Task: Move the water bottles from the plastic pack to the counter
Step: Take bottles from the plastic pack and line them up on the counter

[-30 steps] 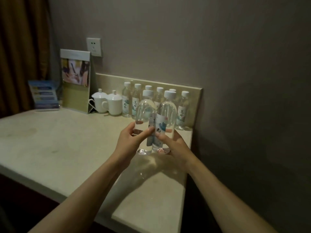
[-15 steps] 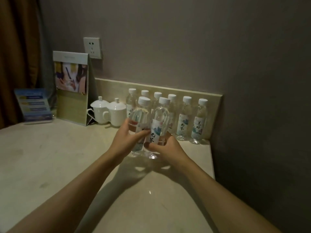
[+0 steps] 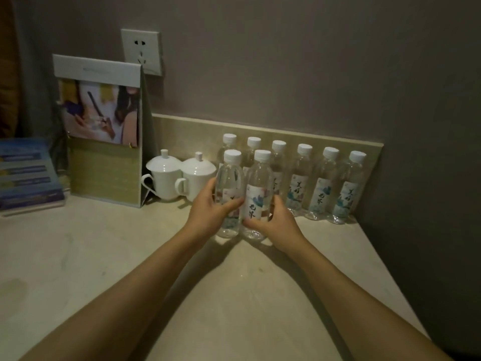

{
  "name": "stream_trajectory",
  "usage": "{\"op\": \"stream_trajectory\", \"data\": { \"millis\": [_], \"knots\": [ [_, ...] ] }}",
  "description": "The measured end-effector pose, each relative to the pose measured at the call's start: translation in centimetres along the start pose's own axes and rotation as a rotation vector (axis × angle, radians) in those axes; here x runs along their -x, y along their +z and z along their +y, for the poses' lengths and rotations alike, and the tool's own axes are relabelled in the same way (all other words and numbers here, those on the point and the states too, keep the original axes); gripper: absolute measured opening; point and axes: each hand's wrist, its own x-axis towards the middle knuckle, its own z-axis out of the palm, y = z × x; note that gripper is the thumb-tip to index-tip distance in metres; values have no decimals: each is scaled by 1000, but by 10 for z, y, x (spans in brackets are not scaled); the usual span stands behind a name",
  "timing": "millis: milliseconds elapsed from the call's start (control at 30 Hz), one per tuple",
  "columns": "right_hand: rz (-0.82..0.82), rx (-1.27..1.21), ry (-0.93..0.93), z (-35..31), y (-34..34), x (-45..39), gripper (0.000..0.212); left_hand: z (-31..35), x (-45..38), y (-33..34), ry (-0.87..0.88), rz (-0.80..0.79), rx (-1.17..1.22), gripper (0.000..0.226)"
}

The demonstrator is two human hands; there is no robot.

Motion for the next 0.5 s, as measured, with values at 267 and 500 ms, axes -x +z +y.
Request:
{"op": "stream_trajectory", "data": {
  "millis": [267, 500],
  "knots": [
    [73, 103, -9, -2, 14, -8, 77, -13, -17, -12, 60, -75, -25, 51],
    [92, 211, 3, 4, 15, -6, 69, -18, -19, -19, 46, -115, -205, 53]
  ]
}}
